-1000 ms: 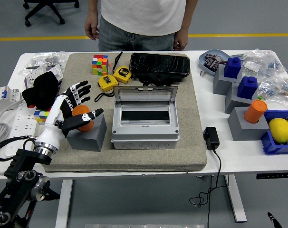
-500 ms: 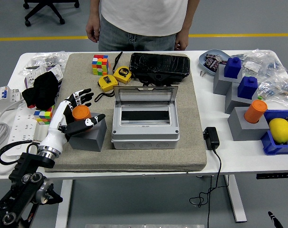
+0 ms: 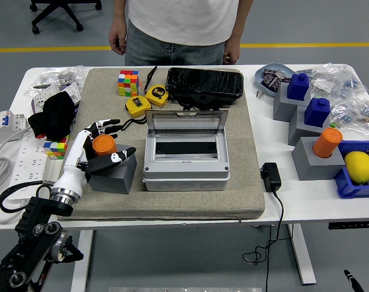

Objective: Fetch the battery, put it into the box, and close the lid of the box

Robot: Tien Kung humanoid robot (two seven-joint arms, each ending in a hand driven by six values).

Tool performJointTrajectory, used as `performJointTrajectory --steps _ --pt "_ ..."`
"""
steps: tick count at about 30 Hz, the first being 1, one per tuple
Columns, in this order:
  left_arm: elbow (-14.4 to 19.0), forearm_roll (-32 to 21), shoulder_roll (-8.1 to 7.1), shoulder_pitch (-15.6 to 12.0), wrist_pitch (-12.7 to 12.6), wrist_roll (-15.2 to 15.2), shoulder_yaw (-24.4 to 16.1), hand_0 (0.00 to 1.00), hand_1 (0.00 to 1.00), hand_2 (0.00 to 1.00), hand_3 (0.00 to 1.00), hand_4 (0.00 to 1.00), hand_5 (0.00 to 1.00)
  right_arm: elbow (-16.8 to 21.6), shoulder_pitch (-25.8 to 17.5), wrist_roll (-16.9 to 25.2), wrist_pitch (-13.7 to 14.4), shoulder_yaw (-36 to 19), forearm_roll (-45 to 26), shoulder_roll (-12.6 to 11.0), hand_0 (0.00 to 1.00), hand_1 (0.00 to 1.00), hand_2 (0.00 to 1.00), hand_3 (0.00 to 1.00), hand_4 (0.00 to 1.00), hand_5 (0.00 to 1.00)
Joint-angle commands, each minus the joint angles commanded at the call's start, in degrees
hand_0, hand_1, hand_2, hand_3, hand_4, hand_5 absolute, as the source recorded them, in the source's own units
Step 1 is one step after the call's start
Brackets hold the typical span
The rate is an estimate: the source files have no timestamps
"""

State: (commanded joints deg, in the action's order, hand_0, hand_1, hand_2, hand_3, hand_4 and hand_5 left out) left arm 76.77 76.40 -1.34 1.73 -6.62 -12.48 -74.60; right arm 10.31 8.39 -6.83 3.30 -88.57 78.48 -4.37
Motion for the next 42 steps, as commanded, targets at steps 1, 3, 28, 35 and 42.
performJointTrajectory --steps 1,3,28,35,42 --pt "-0.06 -0.08 0.04 0.02 -0.10 -0.05 0.09 0.693 0.763 0.651 0.663 0.998 0.002 0.00 0.00 -0.01 0.00 -0.03 0.01 -0.01 0.721 0.663 0.688 0.738 0.998 0.998" --pt "-0.23 -0.43 0.10 0.08 -0.31 -0.18 0.38 0.681 0.747 0.592 0.614 0.998 0.002 0.00 0.00 -0.01 0.01 -0.06 0.03 -0.03 0.721 0.663 0.689 0.738 0.998 0.998" --pt "-0.74 1.34 -0.03 0.16 -2.39 0.22 1.68 0.404 0.559 0.489 0.514 0.974 0.002 0.00 -0.10 0.02 0.03 -0.06 0.11 -0.15 0.722 0.663 0.689 0.739 0.998 0.998" --pt "-0.52 2.28 -0.03 0.31 -3.67 0.40 2.00 0.326 0.482 0.445 0.478 0.960 0.002 0.00 -0.11 0.01 0.02 -0.05 0.16 -0.19 0.721 0.664 0.689 0.738 0.998 0.998" --pt "-0.72 2.26 0.01 0.63 -4.25 0.40 2.42 0.231 0.401 0.363 0.403 0.954 0.002 0.00 -0.03 -0.04 0.04 -0.09 0.08 -0.21 0.722 0.663 0.689 0.738 0.998 0.998"
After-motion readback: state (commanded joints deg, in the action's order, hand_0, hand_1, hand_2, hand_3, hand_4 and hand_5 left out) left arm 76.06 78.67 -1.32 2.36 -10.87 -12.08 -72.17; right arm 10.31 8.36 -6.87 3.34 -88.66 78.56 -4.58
